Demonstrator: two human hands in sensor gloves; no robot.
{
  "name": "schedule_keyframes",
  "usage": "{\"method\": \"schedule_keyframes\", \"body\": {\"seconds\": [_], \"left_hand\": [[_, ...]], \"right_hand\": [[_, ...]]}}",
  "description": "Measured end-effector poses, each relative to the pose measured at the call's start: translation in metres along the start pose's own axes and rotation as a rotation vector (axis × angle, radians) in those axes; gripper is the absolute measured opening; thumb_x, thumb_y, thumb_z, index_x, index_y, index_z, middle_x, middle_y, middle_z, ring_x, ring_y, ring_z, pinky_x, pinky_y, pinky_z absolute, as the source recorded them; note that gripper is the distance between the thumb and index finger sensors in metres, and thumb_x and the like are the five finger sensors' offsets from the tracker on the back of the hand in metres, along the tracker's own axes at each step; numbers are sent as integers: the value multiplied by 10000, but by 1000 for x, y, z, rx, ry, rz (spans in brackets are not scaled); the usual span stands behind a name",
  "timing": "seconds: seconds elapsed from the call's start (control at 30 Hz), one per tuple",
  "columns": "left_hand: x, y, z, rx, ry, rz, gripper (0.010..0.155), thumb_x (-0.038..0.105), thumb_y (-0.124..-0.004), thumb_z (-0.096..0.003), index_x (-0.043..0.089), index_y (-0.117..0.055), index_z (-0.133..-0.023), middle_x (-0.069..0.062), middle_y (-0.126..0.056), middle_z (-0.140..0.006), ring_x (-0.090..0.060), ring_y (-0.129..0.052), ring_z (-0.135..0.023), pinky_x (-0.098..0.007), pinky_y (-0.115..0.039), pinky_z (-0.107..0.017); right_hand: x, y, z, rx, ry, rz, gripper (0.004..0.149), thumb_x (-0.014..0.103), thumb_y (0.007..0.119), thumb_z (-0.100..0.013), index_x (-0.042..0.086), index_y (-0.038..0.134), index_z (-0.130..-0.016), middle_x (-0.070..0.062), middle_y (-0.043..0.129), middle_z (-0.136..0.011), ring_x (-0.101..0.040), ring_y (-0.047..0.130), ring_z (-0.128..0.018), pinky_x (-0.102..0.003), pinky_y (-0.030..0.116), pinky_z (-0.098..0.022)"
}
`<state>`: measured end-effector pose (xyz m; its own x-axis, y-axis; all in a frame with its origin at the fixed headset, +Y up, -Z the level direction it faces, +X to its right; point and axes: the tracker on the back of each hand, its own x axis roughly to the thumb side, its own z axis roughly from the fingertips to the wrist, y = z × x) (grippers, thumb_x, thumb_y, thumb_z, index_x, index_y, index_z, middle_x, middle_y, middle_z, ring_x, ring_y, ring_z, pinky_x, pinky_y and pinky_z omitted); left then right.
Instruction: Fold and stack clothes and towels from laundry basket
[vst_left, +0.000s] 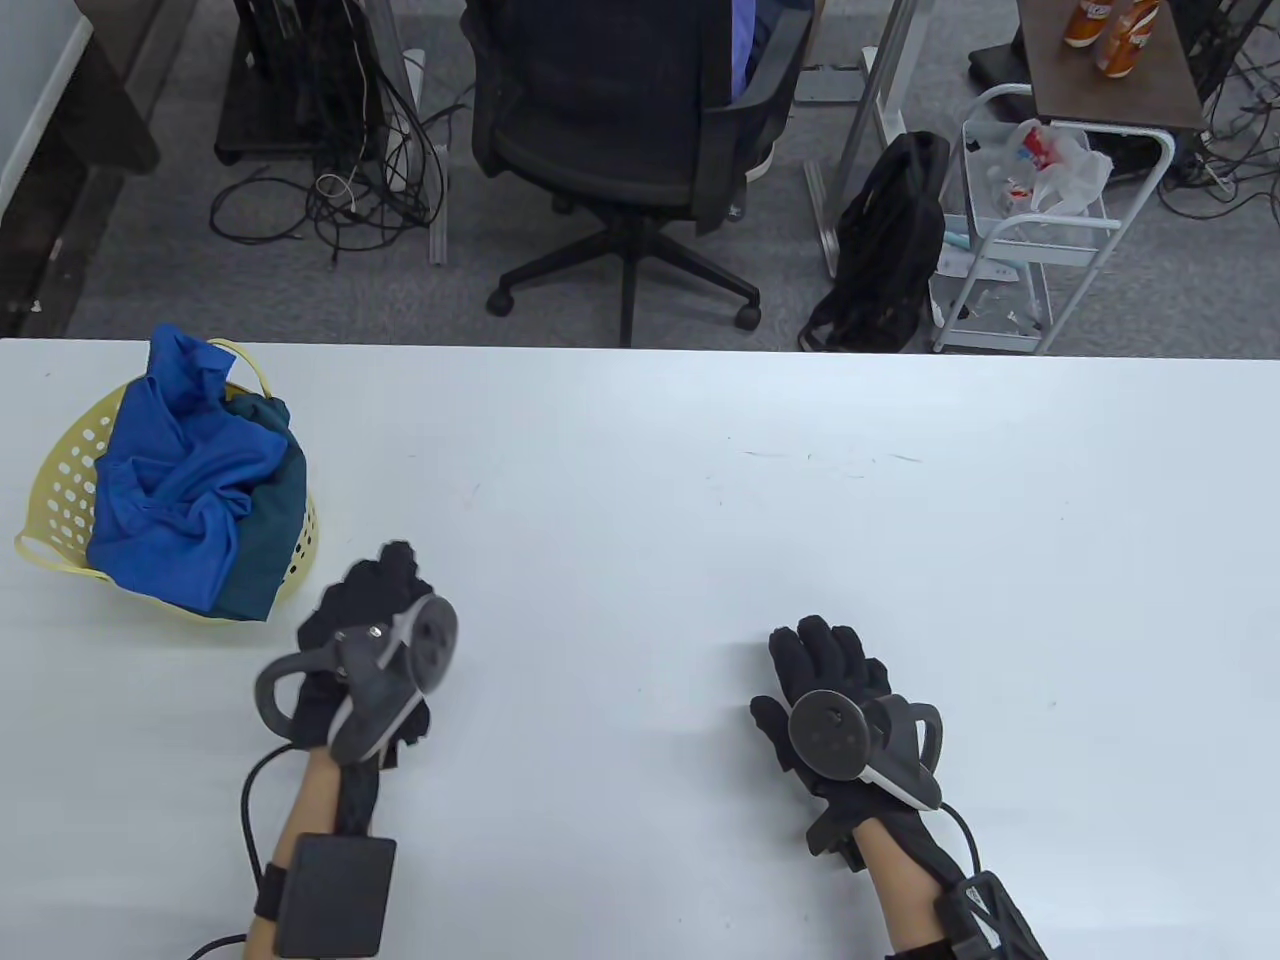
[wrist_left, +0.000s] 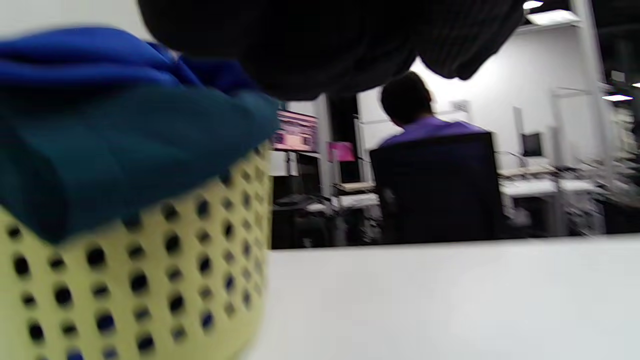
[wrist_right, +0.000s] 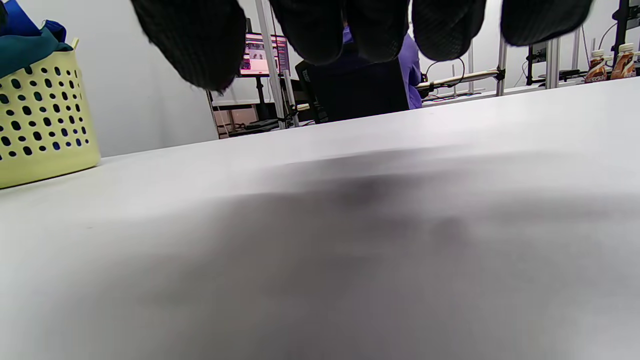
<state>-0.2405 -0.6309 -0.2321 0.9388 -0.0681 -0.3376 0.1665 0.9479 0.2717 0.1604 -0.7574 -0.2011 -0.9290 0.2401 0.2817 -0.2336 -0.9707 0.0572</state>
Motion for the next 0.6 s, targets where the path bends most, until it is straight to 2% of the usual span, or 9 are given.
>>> {"method": "schedule_keyframes", "body": {"seconds": [0.1,0.2,0.23,0.3,0.37,0.4,0.47,0.53,0.6], "left_hand": [[-38,29,-58,-10,212,-63,478,531,-791,-535,292,-784,-949,97,-956,-616,-74,-975,-364,-261,-875,-292],[-60,31,-93,-130,359,-137,511,496,-810,-545,296,-740,-1011,86,-954,-630,-76,-970,-358,-259,-870,-286],[-69,28,-105,-220,405,-174,575,487,-827,-539,314,-680,-1068,73,-950,-669,-81,-971,-377,-259,-869,-299],[-80,16,-122,-434,459,-208,768,455,-855,-537,351,-461,-1189,-49,-852,-954,-97,-959,-449,-264,-858,-342],[-88,-1,-131,-691,386,-141,911,449,-834,-551,409,-184,-1189,-255,-544,-1220,-182,-928,-656,-297,-844,-427],[-92,-9,-133,-784,383,-90,901,469,-799,-571,415,-140,-1184,-292,-444,-1258,-211,-910,-730,-318,-843,-473],[-96,-18,-134,-788,422,-33,720,478,-749,-589,463,-347,-1187,-294,-447,-1261,-240,-896,-733,-339,-832,-492],[-97,-21,-136,-712,417,-67,507,475,-736,-582,446,-623,-1076,-220,-596,-1219,-226,-927,-705,-335,-847,-470],[-96,-22,-136,-679,392,-100,499,475,-726,-568,423,-628,-1055,-169,-697,-1167,-203,-952,-676,-319,-856,-455]], "right_hand": [[5,-1,-1,-7,-17,3,716,401,719,-611,4,482,-1158,-347,422,-1166,-638,463,-992,-804,488,-639],[9,-1,-3,-6,-30,3,712,400,716,-612,2,486,-1156,-345,425,-1165,-635,467,-991,-802,490,-639],[10,0,-4,-3,-35,7,711,399,716,-612,3,486,-1156,-346,423,-1165,-636,470,-990,-801,492,-639],[12,1,-5,2,-47,12,710,400,715,-612,4,487,-1156,-345,425,-1165,-635,470,-991,-801,491,-640],[14,2,-5,5,-54,12,708,399,713,-614,2,488,-1155,-344,428,-1164,-633,473,-990,-800,494,-639],[14,2,-5,7,-58,11,705,399,712,-614,4,490,-1155,-344,427,-1165,-635,472,-990,-800,494,-639],[15,2,-5,5,-62,11,703,399,711,-614,3,495,-1154,-345,430,-1164,-634,474,-990,-800,495,-638],[15,2,-5,-2,-63,13,697,399,711,-613,4,505,-1149,-341,436,-1163,-631,480,-990,-799,496,-639],[13,2,-6,-8,-62,9,693,397,711,-613,1,513,-1145,-342,440,-1162,-629,483,-990,-799,498,-638]]}}
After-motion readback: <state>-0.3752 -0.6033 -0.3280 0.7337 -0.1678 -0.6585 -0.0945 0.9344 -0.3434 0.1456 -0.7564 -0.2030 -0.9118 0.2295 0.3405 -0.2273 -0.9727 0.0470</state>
